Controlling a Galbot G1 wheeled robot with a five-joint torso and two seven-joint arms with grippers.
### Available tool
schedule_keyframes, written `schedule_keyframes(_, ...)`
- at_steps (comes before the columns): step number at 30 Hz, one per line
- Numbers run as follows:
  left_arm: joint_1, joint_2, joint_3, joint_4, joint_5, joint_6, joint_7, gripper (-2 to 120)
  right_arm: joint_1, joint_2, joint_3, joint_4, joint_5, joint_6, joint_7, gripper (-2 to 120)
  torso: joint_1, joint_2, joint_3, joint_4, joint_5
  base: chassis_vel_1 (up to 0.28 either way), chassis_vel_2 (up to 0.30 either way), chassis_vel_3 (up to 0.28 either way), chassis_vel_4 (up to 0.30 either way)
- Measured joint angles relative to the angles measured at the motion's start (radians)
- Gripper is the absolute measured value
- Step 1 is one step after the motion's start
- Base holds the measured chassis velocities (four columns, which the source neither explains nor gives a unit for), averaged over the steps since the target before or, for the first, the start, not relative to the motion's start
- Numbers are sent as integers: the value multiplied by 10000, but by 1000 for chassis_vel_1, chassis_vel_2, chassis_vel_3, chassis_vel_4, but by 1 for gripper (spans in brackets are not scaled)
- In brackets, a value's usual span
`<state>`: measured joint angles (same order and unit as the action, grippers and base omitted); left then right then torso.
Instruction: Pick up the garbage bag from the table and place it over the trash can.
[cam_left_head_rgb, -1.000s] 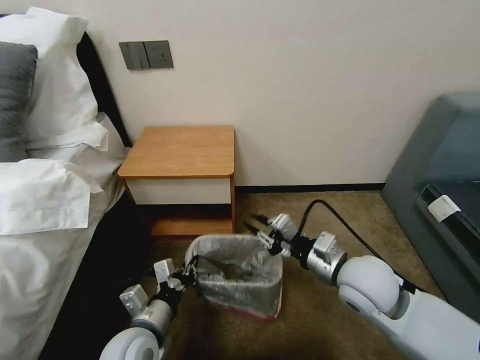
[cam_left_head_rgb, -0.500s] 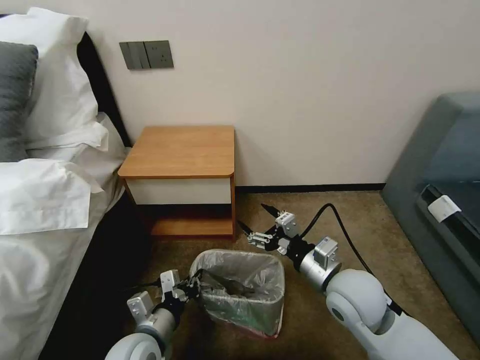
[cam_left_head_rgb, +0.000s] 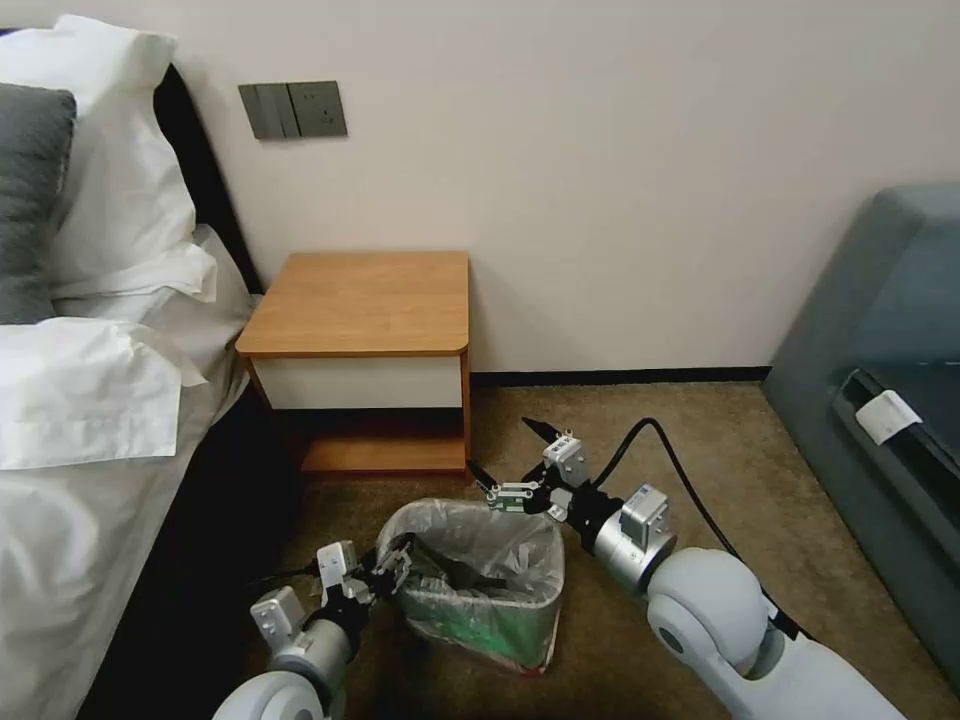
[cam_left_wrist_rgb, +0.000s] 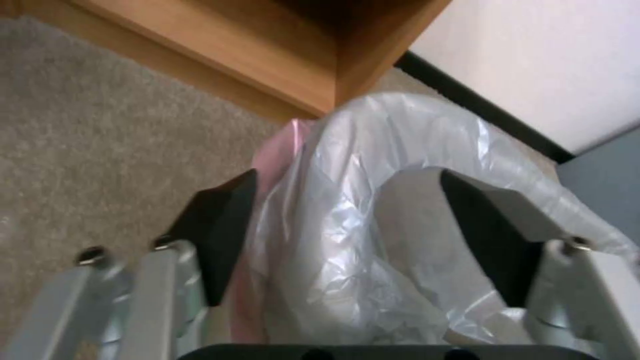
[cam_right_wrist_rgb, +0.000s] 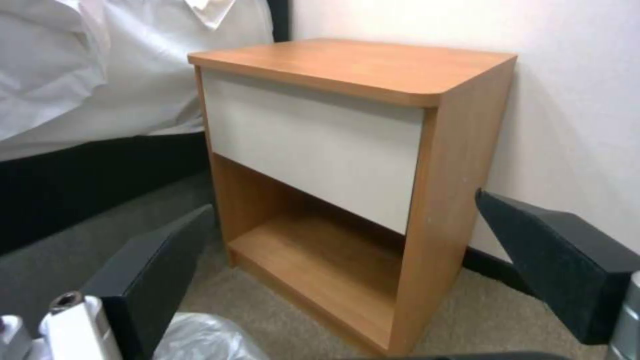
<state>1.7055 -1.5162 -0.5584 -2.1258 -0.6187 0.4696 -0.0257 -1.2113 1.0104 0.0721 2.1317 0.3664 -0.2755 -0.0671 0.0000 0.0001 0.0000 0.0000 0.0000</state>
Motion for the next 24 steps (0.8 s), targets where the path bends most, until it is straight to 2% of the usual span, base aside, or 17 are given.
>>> schedule_keyframes(1,0,0,0,0,0,0,0,74,0,0,0,0,0,0,0,100,0,0,0,0,0,0,0,0,0)
schedule_keyframes(2,87,-22,-24,-195,364,-256,50,83,1,6,-8,-17,-8,-6,14,100,0,0,0,0,1,0,0,0,0)
schedule_keyframes(3,102,-30,-65,-203,883,-635,231,88,-44,38,-4,-19,-47,-1,21,100,-1,0,0,1,0,0,0,0,0)
schedule_keyframes(5,102,-30,-83,-202,1177,-910,338,91,-120,85,5,-19,-105,16,53,100,0,0,0,2,-1,0,0,0,0)
schedule_keyframes(7,30,-2,-113,-12,1931,-2082,603,96,-618,450,123,-21,-565,187,400,100,-1,0,0,1,0,0,0,0,0)
schedule_keyframes(8,30,-2,-113,-12,1931,-2082,603,96,-618,450,123,-21,-565,187,400,100,-1,0,0,1,0,0,0,0,0)
schedule_keyframes(9,-84,-2,-136,252,2332,-3128,835,95,-1100,833,269,-26,-1096,341,859,100,0,0,0,2,0,0,0,0,0)
schedule_keyframes(10,-139,4,-163,379,2520,-3544,942,94,-1397,1053,354,-29,-1374,434,1128,100,-1,0,0,1,-2,0,0,0,0)
schedule_keyframes(11,-139,4,-163,379,2520,-3544,942,94,-1397,1053,354,-29,-1374,434,1128,100,-1,0,0,1,-2,0,0,0,0)
schedule_keyframes(13,-314,103,-272,836,3278,-4852,1299,88,-2336,1789,614,-309,-2403,1385,2004,100,0,0,0,-2,-1,0,0,0,0)
schedule_keyframes(14,-314,103,-272,836,3278,-4852,1299,88,-2336,1789,614,-309,-2403,1385,2004,100,0,0,0,-2,-1,0,0,0,0)
schedule_keyframes(16,-462,250,-337,1134,3605,-5607,1554,84,-2809,2395,831,-715,-3384,2420,2515,100,0,0,0,-2,1,0,0,0,0)
schedule_keyframes(17,-462,250,-337,1134,3605,-5607,1554,84,-2809,2395,831,-715,-3384,2420,2515,100,0,0,0,-2,1,0,0,0,0)
schedule_keyframes(18,-559,327,-365,1313,3762,-5962,1671,84,-3048,2822,964,-962,-4000,3032,2767,100,0,0,0,-2,-1,0,0,0,0)
schedule_keyframes(20,-639,363,-380,1522,3716,-6296,1698,93,-3259,3386,1146,-1247,-4703,3621,3080,100,0,-1,0,-1,2,0,0,0,0)
schedule_keyframes(24,-727,291,-418,1880,3685,-6877,1754,97,-3431,3942,1499,-1536,-5379,4198,3229,100,0,0,0,2,0,0,0,0,0)
